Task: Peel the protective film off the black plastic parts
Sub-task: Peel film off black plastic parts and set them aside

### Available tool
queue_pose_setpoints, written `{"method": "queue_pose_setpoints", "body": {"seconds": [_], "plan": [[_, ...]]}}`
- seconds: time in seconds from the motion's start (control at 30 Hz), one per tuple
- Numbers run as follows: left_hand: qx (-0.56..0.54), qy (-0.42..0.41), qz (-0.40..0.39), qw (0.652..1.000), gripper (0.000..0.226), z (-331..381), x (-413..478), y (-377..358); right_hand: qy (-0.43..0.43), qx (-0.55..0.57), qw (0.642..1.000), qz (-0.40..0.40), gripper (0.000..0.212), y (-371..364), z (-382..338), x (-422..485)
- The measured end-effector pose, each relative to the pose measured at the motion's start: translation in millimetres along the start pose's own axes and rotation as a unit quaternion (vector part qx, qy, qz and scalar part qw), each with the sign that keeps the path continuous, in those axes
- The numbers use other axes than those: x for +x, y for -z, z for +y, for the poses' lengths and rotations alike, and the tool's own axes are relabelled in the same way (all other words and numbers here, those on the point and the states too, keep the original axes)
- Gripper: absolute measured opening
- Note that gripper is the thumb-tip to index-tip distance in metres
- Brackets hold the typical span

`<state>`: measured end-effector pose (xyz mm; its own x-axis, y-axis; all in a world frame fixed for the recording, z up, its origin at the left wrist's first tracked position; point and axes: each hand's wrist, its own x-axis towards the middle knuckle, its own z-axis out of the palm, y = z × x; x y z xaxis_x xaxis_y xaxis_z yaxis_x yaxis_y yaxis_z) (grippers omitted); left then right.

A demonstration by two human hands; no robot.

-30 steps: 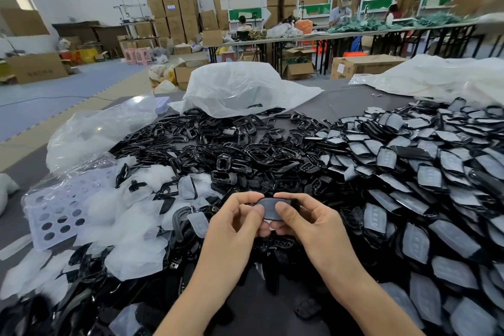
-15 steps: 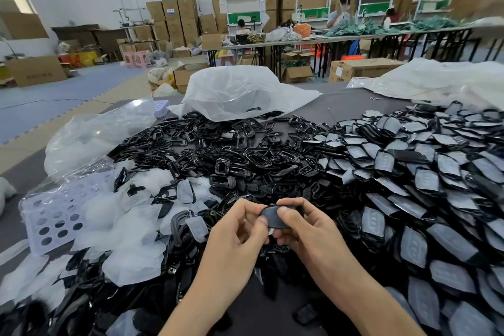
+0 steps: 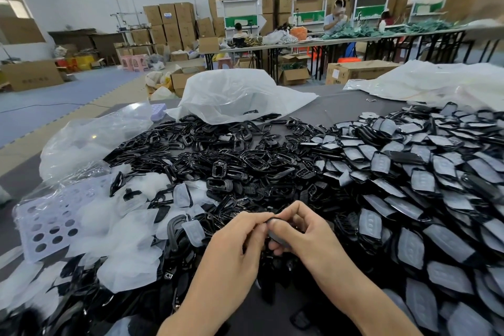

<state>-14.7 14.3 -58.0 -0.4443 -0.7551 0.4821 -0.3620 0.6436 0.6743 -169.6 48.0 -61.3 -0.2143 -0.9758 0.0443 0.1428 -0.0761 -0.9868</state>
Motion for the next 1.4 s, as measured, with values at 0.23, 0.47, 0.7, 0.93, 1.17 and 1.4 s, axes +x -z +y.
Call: {"method": "queue_pose_setpoints", "body": {"seconds": [0.23,0.47,0.7,0.93,1.17,1.4], "plan": [[0.167,-0.11,-0.027,0.979,0.028,11,-3,3,0.008,0.073,0.995,0.065,0.022,2,-1,4],[0.119,-0.14,-0.076,0.98,0.037,20,-12,-13,-0.021,0.145,0.986,0.082,0.026,8,-4,8],[0.027,-0.013,0.064,0.997,0.022,1,-9,-8,-0.018,0.157,0.985,0.072,0.027,8,-5,7],[-0.096,0.097,0.067,0.988,0.02,3,-2,-9,-0.004,0.129,0.991,0.024,0.022,2,-6,1],[-0.163,0.154,0.063,0.973,0.014,1,5,-5,0.054,-0.061,0.996,-0.038,0.014,2,1,-2],[-0.147,0.162,0.065,0.974,0.013,-4,5,-5,0.168,-0.333,0.928,-0.018,0.024,14,4,-1]]}}
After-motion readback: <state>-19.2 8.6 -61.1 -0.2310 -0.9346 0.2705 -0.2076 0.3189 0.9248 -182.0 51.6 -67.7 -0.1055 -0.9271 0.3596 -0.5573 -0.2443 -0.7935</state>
